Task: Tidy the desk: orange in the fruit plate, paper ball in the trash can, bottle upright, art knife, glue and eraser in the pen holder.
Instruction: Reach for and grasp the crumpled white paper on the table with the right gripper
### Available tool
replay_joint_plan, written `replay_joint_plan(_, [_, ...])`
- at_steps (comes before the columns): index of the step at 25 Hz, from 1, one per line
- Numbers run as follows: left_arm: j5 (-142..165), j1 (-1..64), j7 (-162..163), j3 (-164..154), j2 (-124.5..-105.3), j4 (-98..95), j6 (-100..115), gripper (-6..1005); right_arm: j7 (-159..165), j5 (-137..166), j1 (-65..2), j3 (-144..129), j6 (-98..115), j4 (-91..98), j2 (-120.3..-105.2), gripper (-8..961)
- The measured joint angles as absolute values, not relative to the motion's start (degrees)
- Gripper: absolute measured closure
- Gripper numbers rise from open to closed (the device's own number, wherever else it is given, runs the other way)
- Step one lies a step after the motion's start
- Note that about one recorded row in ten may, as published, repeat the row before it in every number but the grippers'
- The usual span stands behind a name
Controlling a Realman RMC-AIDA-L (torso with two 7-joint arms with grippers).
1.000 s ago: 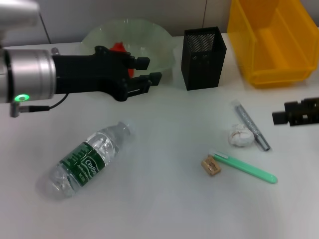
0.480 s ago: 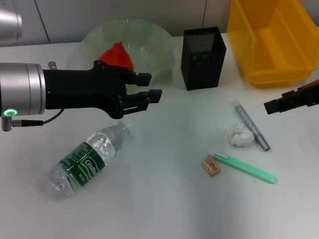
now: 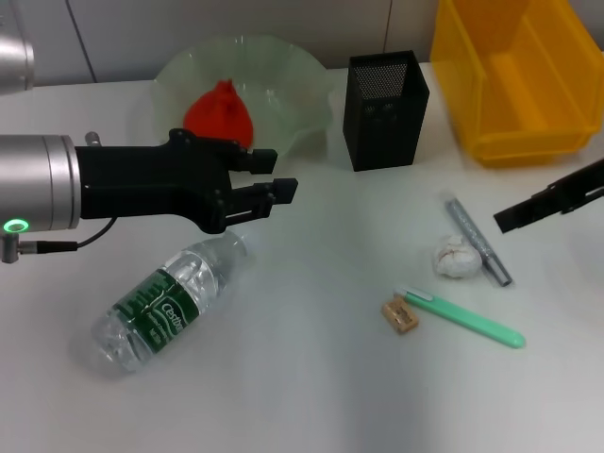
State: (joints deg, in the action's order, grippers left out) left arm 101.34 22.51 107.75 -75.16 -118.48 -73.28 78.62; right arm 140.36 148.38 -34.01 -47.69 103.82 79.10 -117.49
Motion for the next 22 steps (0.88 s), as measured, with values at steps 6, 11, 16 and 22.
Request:
replay_joint_plan(6, [101.34, 22.68, 107.62, -75.14, -118.53, -72.44, 78.25, 589, 140.49, 151.73, -37.23, -53.01, 100.15, 74.83, -117.52, 208])
replay_joint_plan(11, [101.33, 22.25, 107.04, -75.14, -118.61, -71.95, 78.19, 590, 140.57, 156.51, -42.58, -54.66, 99.62, 70.49, -117.65, 208])
replay_joint_plan(16, [101.04, 22.16, 106.26, -74.96, -118.57, -70.36, 78.08, 590, 140.87, 160.36, -46.53, -57.67, 99.19, 66.86, -118.18, 208])
replay_joint_plan(22, [99.02, 22.13, 104.1, -74.45, -118.49, -68.09, 77.99, 590, 142.41, 162.81, -48.55, -62.27, 97.45, 64.03, -118.8, 207])
